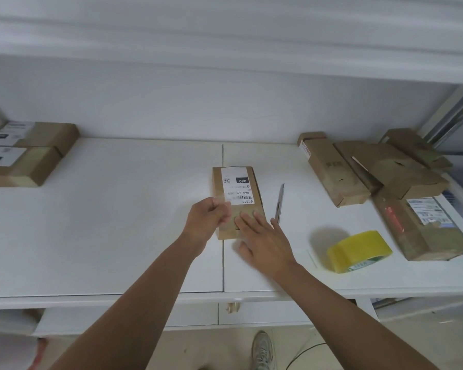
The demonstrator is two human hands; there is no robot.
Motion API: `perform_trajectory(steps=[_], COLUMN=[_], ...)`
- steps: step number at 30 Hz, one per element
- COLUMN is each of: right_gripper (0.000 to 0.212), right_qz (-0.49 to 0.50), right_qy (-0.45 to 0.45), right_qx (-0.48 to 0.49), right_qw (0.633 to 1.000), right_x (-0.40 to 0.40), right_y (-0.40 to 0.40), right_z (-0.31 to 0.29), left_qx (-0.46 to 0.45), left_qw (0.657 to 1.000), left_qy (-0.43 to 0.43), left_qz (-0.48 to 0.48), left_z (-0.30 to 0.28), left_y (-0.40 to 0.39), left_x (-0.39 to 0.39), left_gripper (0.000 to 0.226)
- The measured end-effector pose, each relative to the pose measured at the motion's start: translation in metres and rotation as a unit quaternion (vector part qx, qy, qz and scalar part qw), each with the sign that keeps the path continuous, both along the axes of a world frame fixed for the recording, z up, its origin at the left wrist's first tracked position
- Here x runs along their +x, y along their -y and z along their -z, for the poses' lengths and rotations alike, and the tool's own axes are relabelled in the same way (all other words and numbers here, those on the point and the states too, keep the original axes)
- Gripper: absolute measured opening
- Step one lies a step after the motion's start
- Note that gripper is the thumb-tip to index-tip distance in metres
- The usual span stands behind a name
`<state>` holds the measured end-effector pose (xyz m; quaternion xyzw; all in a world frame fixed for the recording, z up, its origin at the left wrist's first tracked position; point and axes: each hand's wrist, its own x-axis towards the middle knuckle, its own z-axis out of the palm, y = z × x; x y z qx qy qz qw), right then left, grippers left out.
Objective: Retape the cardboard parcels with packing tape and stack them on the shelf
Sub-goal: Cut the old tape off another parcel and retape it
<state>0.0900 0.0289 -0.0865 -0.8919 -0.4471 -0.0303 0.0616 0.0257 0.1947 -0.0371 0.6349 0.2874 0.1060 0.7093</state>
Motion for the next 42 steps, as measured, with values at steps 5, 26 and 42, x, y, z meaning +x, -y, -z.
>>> perform_trajectory(steps=[5,26,42], right_gripper=[0.058,0.017,0.032], right_qz=[0.014,0.178,0.203], right_qy=[0.016,-0.523,-0.335], right_qx=[0.001,0.451,0.279], right_qw=[1.0,0.701,0.877], right_x=[-0.003,0.011,0.021], right_y=[0.0,-0.006,-0.013], right_z=[0.007,-0.059,-0.035], left_qx=[0.011,0.02,0.174], left_qw=[1.0,0.999,0.979], left_qy=[-0.002,-0.007,-0.101], left_qz=[0.017,0.046,-0.023], left_z=[0.002,-0.011,-0.002], left_y=[0.003,0.018,0.025], left_x=[-0.003,-0.007,0.006], left_gripper=[0.005,0.015,0.022])
